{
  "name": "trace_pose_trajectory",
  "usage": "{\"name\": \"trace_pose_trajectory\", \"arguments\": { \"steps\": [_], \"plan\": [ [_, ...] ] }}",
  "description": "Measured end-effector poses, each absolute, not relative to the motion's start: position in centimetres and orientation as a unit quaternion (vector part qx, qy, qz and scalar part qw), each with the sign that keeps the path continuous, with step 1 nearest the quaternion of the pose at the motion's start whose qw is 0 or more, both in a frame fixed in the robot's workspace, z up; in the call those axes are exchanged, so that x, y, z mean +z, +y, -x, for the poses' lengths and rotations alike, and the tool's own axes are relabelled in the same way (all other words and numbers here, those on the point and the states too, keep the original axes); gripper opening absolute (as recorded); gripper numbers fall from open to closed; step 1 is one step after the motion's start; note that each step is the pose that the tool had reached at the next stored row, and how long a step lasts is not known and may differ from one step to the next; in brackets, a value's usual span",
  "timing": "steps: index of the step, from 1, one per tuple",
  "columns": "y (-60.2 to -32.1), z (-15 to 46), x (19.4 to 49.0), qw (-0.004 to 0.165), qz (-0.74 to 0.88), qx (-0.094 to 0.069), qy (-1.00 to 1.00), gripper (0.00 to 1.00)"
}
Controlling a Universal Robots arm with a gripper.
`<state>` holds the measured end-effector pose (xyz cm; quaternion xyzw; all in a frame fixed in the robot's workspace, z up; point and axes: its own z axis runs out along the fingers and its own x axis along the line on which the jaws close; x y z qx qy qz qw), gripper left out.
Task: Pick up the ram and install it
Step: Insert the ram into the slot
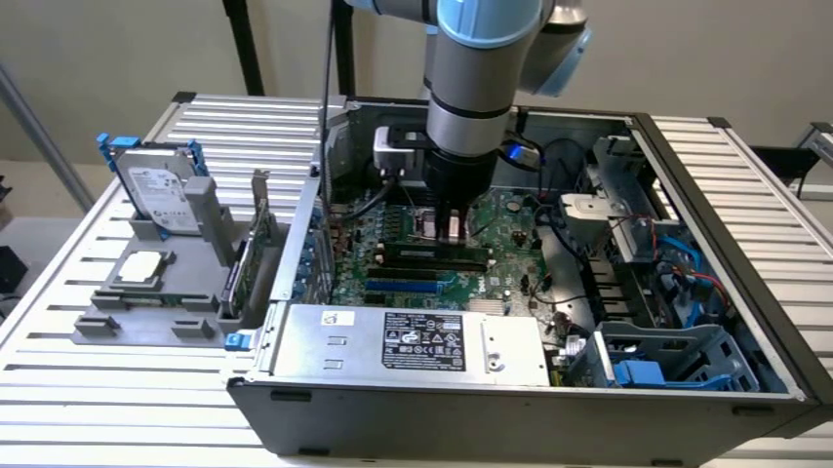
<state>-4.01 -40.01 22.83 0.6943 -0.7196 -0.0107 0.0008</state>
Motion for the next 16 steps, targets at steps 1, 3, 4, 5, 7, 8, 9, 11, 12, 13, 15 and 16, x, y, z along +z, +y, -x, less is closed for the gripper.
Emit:
{"name": "trace_pose_trajectory", "arguments": {
  "steps": [1,3,4,5,7,8,9,11,12,13,15,16],
  "plan": [
    [-39.96,4.05,22.81,0.001,-0.694,-0.01,-0.72,0.14],
    [-39.89,4.08,22.76,0.001,-0.694,-0.01,-0.72,0.14],
    [-39.86,4.08,22.73,0.001,-0.694,-0.01,-0.72,0.14],
    [-39.83,4.09,22.7,0.001,-0.694,-0.009,-0.72,0.14],
    [-39.78,4.08,22.64,0.001,-0.695,-0.009,-0.719,0.14],
    [-39.76,4.08,22.62,0.001,-0.695,-0.008,-0.719,0.14],
    [-39.75,4.09,22.62,0.001,-0.695,-0.008,-0.719,0.14],
    [-39.75,4.09,22.62,0.002,-0.695,-0.007,-0.719,0.14],
    [-39.75,4.09,22.62,0.003,-0.695,-0.006,-0.719,0.14],
    [-39.74,4.09,22.62,0.003,-0.695,-0.006,-0.719,0.14],
    [-39.74,4.09,22.62,0.005,-0.695,-0.004,-0.719,0.14],
    [-39.74,4.09,22.62,0.005,-0.695,-0.003,-0.719,0.14]
  ]
}}
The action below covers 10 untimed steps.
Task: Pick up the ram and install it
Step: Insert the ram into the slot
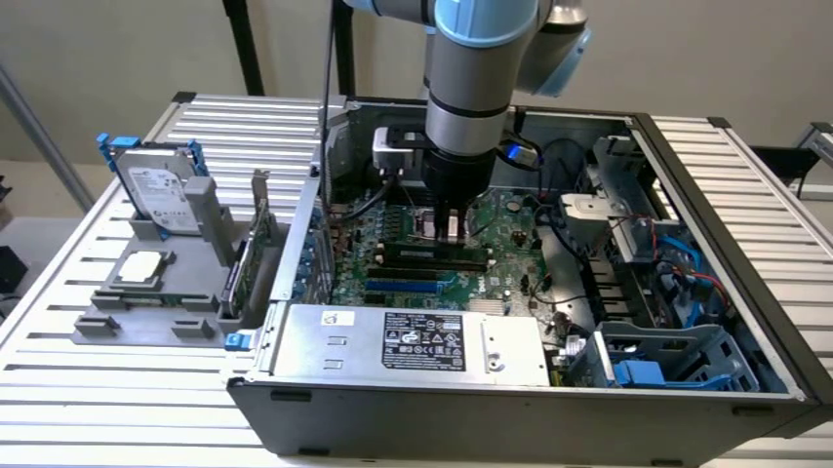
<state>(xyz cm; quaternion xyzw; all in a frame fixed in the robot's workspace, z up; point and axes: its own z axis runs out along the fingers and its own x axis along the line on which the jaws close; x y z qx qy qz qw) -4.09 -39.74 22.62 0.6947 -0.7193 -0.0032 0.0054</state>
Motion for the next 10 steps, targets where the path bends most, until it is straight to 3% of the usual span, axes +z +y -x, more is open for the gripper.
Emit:
{"name": "trace_pose_trajectory", "arguments": {
  "steps": [10],
  "plan": [
    [-39.63,4.09,22.63,0.011,-0.695,0.003,-0.719,0.14]
  ]
}}
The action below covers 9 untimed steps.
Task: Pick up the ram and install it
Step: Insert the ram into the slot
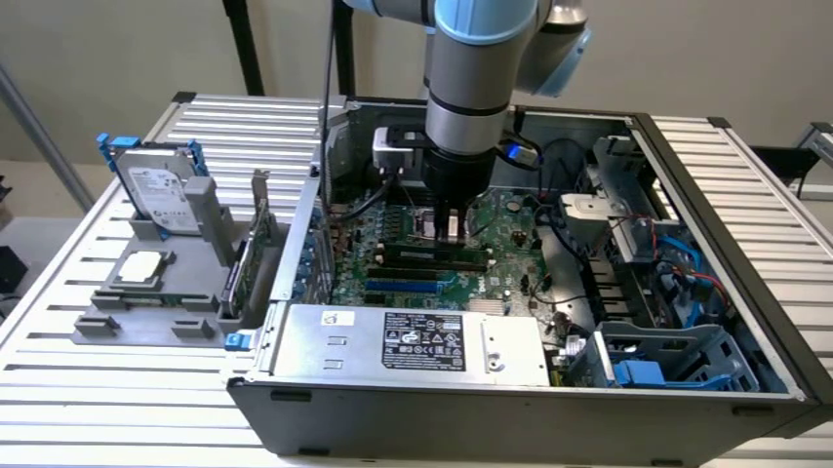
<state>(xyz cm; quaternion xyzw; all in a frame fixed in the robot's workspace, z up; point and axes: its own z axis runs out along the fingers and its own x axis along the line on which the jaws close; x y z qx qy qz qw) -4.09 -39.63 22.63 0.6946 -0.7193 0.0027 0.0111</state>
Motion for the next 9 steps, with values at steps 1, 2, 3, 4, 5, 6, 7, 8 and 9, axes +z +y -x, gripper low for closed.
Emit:
{"name": "trace_pose_trajectory", "arguments": {
  "steps": [1,2,3,4,5,6,7,8,9],
  "plan": [
    [-39.59,4.09,22.63,0.011,-0.695,0.003,-0.719,0.14],
    [-39.53,4.09,22.64,0.012,-0.695,0.003,-0.719,0.14],
    [-39.47,4.09,22.64,0.012,-0.695,0.003,-0.719,0.14],
    [-39.41,4.09,22.65,0.012,-0.695,0.003,-0.719,0.14],
    [-39.36,4.09,22.68,0.012,-0.695,0.003,-0.719,0.14],
    [-39.33,4.09,22.73,0.012,-0.695,0.003,-0.719,0.14],
    [-39.29,4.09,22.79,0.012,-0.695,0.003,-0.719,0.14],
    [-39.27,4.08,22.84,0.012,-0.695,0.003,-0.719,0.14],
    [-39.26,4.08,22.88,0.012,-0.695,0.003,-0.719,0.14]
  ]
}}
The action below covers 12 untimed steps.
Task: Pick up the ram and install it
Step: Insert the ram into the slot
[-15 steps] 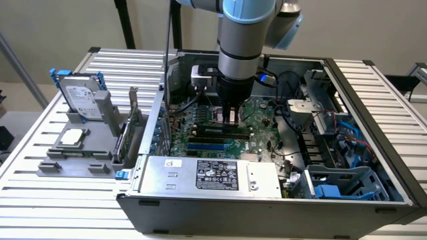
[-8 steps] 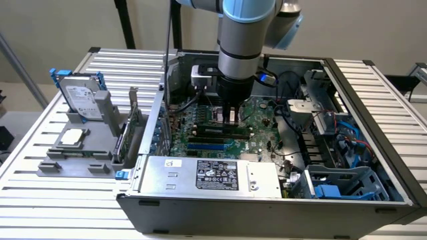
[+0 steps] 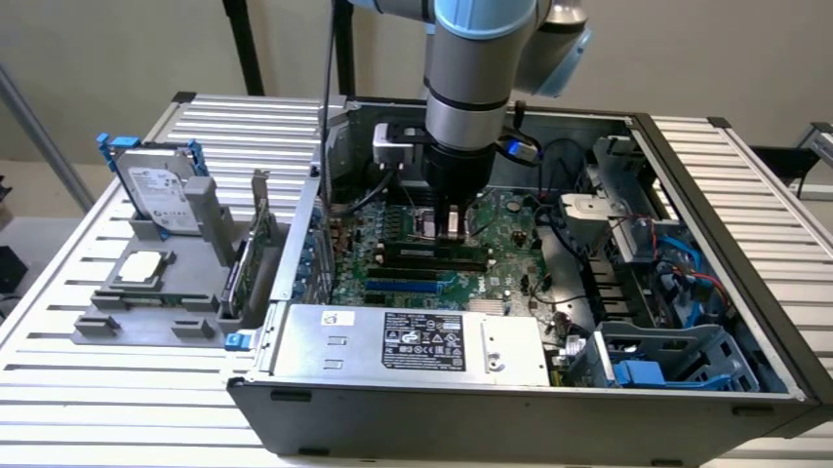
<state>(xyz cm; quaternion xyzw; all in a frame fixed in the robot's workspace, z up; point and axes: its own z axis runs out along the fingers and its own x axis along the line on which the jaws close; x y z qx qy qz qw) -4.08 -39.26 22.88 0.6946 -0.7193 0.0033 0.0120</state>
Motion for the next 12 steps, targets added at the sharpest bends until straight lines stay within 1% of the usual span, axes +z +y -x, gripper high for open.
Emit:
{"name": "trace_pose_trajectory", "arguments": {
  "steps": [12],
  "plan": [
    [-39.26,4.03,22.94,0.014,-0.695,0.005,-0.719,0.14]
  ]
}}
